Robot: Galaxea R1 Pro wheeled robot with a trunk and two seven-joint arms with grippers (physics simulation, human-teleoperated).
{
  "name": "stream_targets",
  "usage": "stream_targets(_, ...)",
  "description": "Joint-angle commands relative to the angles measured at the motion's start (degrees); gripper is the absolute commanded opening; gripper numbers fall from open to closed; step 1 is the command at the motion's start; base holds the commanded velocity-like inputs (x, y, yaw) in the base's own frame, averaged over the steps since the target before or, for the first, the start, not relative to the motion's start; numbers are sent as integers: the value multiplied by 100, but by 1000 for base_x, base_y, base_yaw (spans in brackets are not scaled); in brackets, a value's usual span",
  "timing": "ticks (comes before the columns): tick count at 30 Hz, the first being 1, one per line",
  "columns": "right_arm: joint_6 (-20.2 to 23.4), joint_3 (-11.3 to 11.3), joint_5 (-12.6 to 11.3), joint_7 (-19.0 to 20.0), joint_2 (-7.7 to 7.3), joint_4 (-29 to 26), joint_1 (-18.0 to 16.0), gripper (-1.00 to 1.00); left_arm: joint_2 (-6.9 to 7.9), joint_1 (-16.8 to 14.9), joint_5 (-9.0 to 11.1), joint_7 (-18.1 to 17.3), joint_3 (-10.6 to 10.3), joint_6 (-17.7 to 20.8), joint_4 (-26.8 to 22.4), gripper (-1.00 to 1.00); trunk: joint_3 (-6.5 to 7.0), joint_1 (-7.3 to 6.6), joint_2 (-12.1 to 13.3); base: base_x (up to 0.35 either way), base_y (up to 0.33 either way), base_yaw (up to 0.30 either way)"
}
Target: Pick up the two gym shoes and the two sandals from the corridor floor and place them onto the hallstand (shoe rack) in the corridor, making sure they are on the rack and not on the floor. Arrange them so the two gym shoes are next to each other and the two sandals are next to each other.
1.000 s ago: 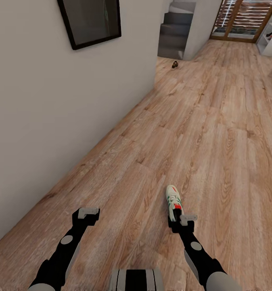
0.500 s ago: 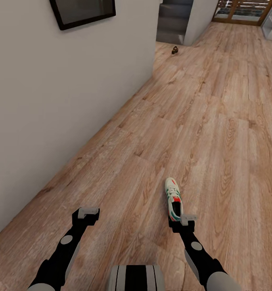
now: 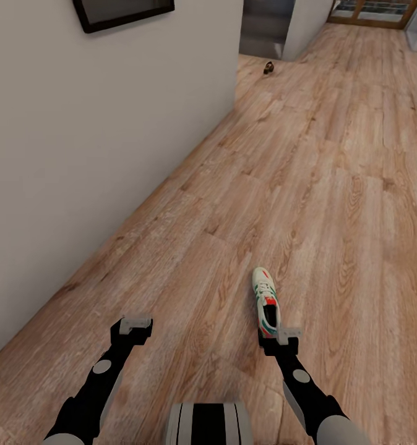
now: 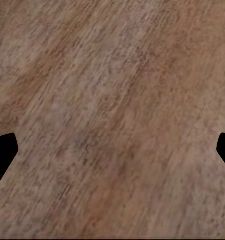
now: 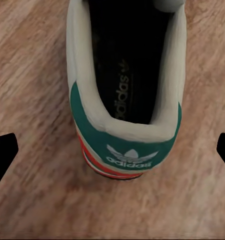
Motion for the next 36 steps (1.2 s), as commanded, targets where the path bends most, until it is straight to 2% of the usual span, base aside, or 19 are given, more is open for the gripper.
stream_targets(1, -19, -32, 61, -12, 6, 5, -3, 100, -9, -3, -60, -43, 37, -23, 1, 100, -32, 1, -3, 0, 0, 0)
stream_targets(13, -19, -32, 61, -12, 8, 5, -5, 100, -9, -3, -60, -43, 33, -23, 1, 100, -400, 32, -19, 0, 0, 0)
stream_targets(24, -19, -38, 61, -12, 6, 3, -2, 100, -9, -3, -63, -43, 31, -29, -6, 100, -427, 32, -19, 0, 0, 0)
stream_targets(36, -19, -38, 61, -12, 6, -2, -2, 100, -21, 6, -66, -49, 25, -35, -383, 100, -428, 32, -19, 0, 0, 0)
